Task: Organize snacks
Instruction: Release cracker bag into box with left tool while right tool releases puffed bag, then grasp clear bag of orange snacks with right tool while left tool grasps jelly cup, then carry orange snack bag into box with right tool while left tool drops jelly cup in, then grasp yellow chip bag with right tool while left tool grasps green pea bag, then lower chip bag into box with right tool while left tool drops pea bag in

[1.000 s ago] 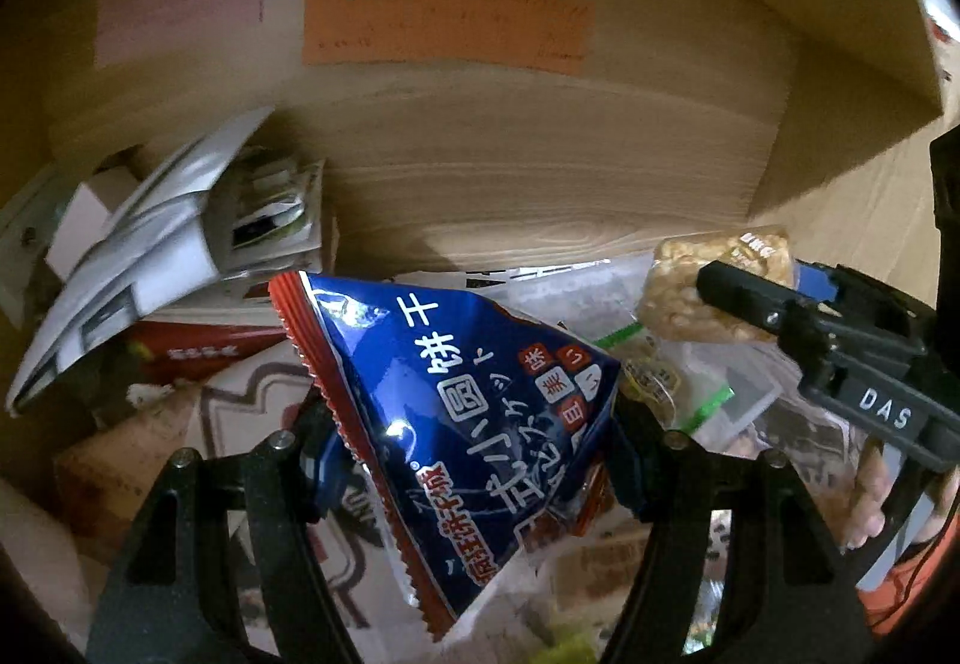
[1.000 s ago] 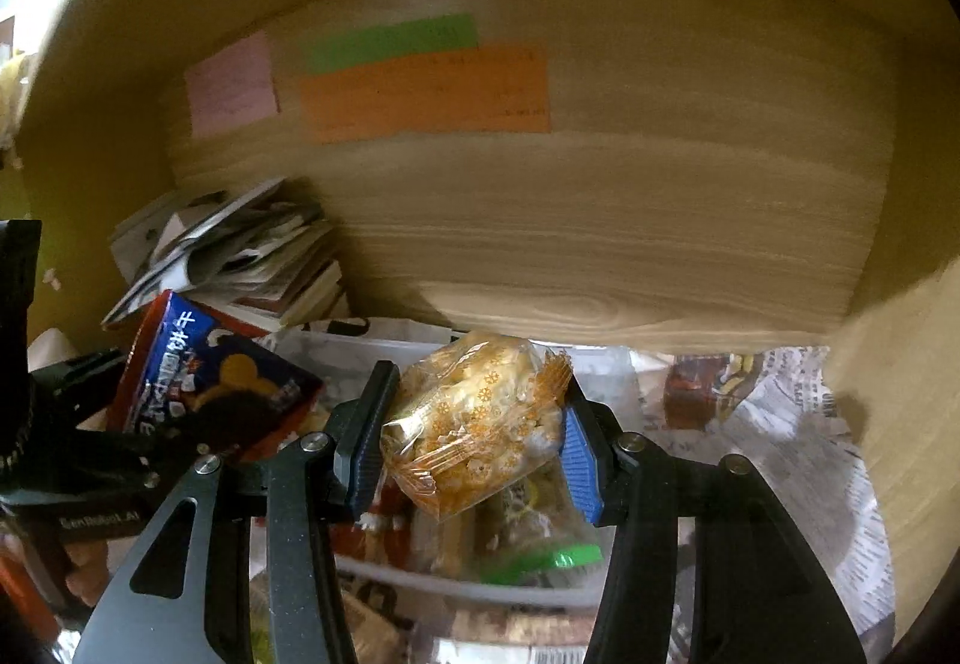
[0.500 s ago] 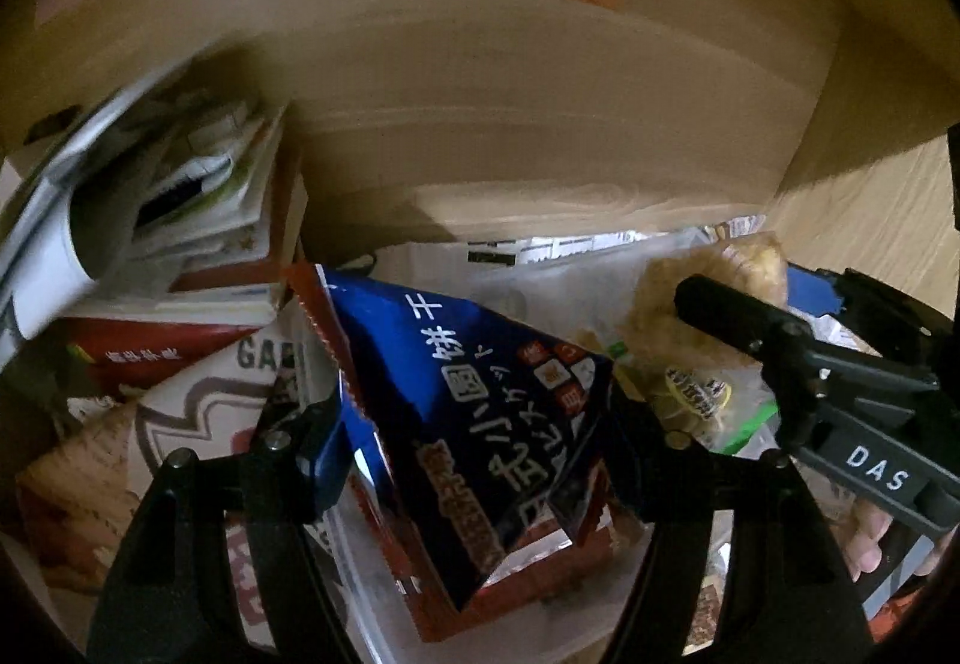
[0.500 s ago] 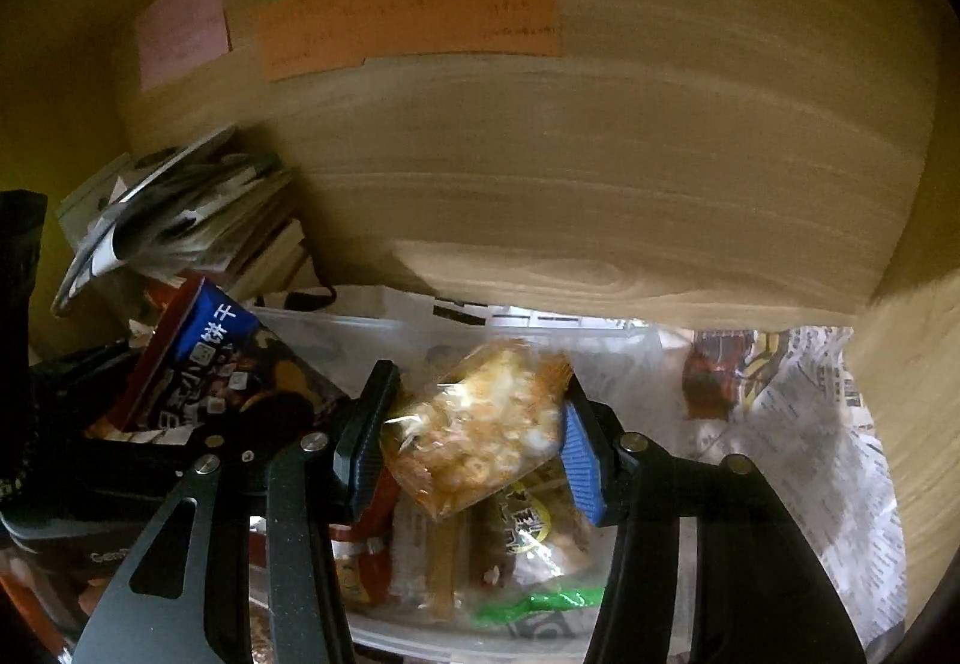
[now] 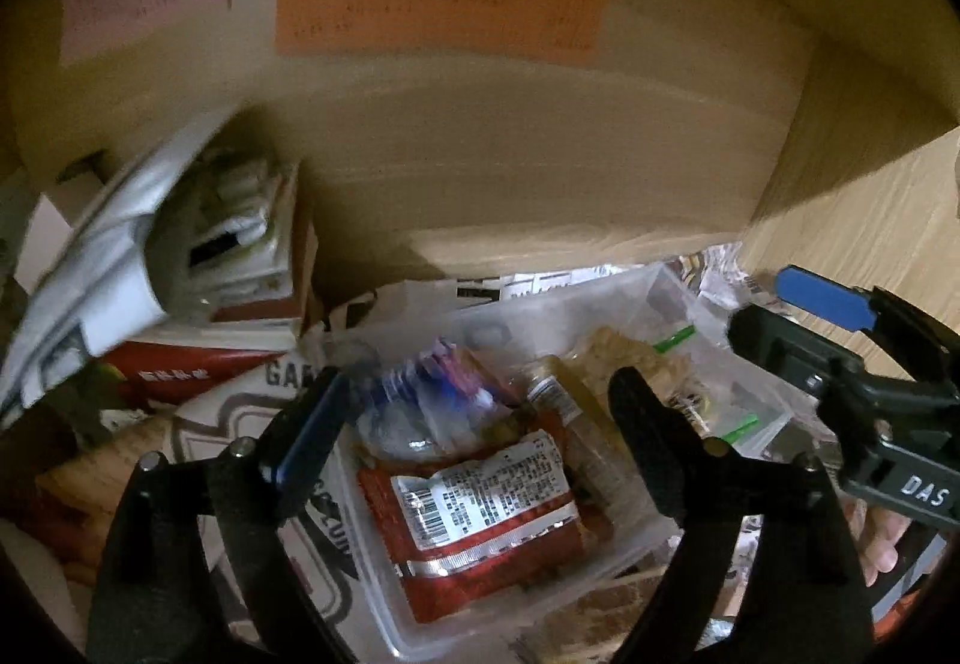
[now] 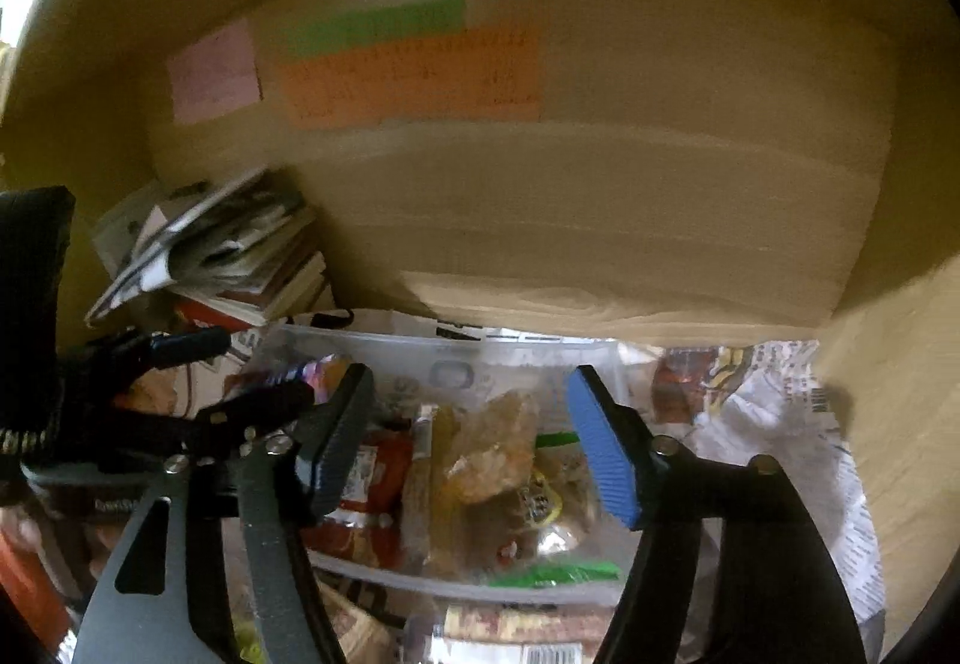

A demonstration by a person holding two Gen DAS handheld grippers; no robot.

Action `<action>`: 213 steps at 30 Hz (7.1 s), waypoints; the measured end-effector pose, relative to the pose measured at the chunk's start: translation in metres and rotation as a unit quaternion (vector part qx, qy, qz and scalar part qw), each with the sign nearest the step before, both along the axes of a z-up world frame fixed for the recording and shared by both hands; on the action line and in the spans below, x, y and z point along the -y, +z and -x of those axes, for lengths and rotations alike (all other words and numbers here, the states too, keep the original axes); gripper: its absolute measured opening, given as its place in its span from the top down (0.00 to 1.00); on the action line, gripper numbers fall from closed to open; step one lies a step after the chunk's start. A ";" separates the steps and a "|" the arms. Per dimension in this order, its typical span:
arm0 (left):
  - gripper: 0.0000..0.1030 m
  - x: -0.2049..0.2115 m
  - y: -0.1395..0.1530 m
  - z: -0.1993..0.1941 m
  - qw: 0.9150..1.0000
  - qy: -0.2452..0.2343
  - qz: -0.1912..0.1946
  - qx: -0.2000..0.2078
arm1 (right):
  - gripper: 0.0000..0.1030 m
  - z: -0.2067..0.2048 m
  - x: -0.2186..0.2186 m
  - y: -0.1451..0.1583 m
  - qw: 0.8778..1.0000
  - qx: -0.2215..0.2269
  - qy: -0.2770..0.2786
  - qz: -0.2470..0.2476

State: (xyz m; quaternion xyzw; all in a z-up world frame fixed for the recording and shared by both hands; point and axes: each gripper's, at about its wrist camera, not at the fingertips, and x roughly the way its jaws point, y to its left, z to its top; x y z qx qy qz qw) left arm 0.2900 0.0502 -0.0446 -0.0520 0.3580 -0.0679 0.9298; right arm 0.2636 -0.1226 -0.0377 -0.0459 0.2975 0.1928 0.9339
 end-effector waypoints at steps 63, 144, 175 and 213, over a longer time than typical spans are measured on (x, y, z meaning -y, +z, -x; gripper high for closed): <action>0.60 0.021 -0.068 0.143 0.998 0.017 0.024 -0.061 | 0.53 0.119 0.111 -0.090 0.995 -0.060 -0.079 -0.018; 0.28 0.003 -0.001 0.093 0.999 0.039 -0.011 0.000 | 0.21 0.064 0.004 -0.013 0.997 0.017 0.064 0.033; 0.08 0.034 -0.073 0.152 0.996 0.005 0.010 -0.089 | 0.78 0.107 0.009 -0.093 0.990 -0.094 0.105 0.012; 0.64 0.060 -0.003 0.142 1.000 -0.006 -0.013 0.028 | 0.78 0.124 0.082 -0.024 0.998 0.009 0.020 -0.067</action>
